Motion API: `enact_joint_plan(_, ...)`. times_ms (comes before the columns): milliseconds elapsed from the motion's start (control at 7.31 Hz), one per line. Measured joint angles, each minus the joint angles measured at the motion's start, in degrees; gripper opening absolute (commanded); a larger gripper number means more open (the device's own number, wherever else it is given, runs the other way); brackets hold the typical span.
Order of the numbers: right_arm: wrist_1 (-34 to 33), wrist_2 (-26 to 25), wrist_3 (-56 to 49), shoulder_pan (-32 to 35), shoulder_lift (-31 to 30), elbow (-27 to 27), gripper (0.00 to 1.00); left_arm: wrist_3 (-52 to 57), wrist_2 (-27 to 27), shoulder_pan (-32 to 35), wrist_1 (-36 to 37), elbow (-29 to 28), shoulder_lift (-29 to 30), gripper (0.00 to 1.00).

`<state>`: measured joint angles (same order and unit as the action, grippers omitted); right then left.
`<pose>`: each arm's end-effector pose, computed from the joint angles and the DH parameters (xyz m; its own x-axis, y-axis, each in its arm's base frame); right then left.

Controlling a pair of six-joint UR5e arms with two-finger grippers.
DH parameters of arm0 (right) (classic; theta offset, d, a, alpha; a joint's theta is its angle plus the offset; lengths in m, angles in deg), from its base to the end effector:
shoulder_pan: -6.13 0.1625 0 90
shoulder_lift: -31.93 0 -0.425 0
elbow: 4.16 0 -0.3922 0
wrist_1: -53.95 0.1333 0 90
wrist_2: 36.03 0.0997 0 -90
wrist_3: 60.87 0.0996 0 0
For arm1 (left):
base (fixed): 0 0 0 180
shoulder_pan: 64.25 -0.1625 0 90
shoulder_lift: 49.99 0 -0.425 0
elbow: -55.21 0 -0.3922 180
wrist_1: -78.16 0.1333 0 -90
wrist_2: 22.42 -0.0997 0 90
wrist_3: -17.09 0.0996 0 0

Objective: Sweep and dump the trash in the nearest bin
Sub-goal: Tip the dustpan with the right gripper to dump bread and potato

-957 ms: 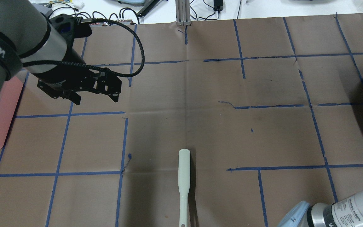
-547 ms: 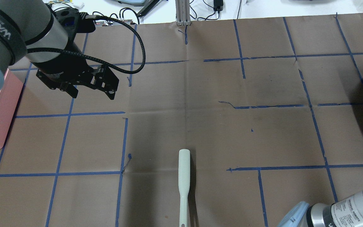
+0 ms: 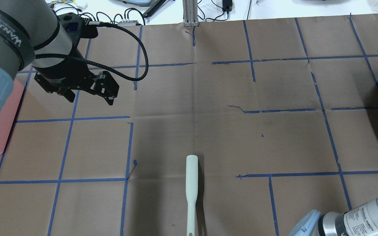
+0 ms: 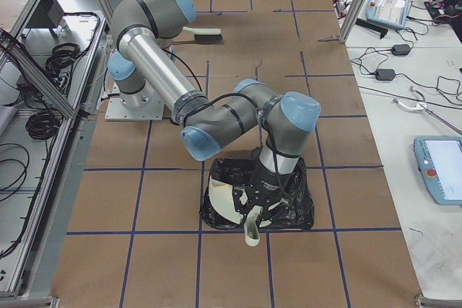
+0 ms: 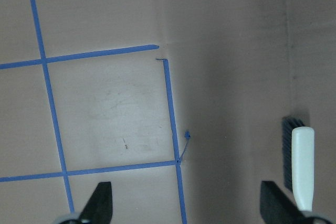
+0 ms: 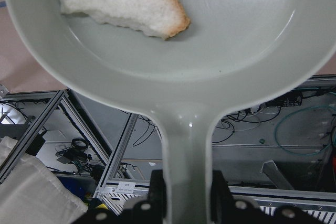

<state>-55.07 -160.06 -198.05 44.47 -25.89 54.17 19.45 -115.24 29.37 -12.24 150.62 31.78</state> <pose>-0.5317 -0.5194 0.4721 -0.2307 -0.9574 -0.1735 -0.8003 0.0853 0.5936 -0.1556 -0.4257 0.5072 -0.9935 0.1020 -0.0509 0.1041 0.9938 -0.0402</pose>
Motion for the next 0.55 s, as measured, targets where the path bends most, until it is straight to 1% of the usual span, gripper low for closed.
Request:
enact_joint_plan(274, -1.3, -2.5, 0.1, 1.7, -0.4, 0.3, 0.02, 0.1, -0.2, 0.1, -0.3, 0.1, -0.5, 1.00)
enact_joint_plan(547, -1.8, -3.7, 0.4, 2.4, -1.5, 1.4, 0.02, 0.5, 0.0, 0.1, 0.0, 0.2, -0.6, 1.00)
